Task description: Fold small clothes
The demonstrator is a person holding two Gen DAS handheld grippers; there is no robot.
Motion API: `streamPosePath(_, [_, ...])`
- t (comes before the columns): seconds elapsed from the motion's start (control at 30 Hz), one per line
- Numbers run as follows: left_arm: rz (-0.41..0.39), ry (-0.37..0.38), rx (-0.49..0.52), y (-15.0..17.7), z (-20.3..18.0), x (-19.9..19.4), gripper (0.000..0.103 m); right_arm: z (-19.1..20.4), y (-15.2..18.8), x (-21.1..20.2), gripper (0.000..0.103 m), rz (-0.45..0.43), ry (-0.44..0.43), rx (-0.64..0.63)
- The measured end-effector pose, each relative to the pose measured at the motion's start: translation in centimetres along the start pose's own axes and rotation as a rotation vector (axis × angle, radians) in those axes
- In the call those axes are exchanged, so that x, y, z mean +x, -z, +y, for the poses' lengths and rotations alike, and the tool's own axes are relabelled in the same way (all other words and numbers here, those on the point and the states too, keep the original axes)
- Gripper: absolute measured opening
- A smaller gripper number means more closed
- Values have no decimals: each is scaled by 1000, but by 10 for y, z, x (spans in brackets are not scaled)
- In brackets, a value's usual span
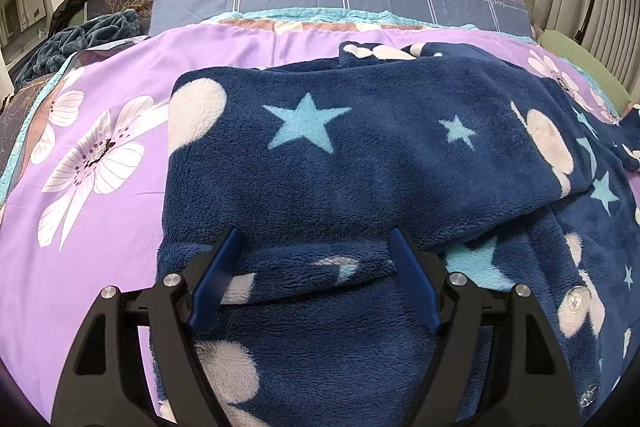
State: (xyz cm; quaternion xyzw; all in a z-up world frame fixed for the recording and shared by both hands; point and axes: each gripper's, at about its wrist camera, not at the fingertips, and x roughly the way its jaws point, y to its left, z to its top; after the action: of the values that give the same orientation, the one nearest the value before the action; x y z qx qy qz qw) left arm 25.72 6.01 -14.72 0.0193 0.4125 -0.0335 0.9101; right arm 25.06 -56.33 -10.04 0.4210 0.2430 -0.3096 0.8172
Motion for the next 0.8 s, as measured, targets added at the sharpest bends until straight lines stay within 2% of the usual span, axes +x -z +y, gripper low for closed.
streamPosePath(0.07, [1,0,0,0,0,0,77,9,1,-3,9,-5,-52,13])
streamPosePath(0.1, [0,0,0,0,0,0,77,17,4,-10,9,-11,-104,0])
streamPosePath(0.17, [0,0,0,0,0,0,77,42,17,-21,9,-4,-199,-74])
streamPosePath(0.23, [-1,1,-1,0,0,0,77,82,47,-40,9,39,-335,-187])
streamPosePath(0.27, [0,1,-1,0,0,0,77,94,57,-45,9,55,-375,-219])
streamPosePath(0.37, [-3,8,-6,0,1,-1,78,156,131,-75,9,177,-579,-412])
streamPosePath(0.47, [-5,20,-11,-1,3,-2,78,194,207,-96,9,288,-712,-589])
streamPosePath(0.5, [-5,23,-13,-1,4,-2,79,205,242,-102,9,348,-746,-668])
streamPosePath(0.57, [-7,34,-17,-1,5,-2,81,213,291,-105,9,442,-766,-767])
streamPosePath(0.63, [-8,49,-19,-1,5,-2,83,211,338,-103,11,532,-743,-873])
streamPosePath(0.7, [-9,59,-20,-2,6,-1,85,204,357,-95,17,571,-696,-922])
streamPosePath(0.73, [-9,64,-20,-2,5,-1,86,199,364,-95,29,586,-685,-930])
streamPosePath(0.8, [-8,70,-17,-2,5,-1,88,195,359,-91,36,597,-707,-909])
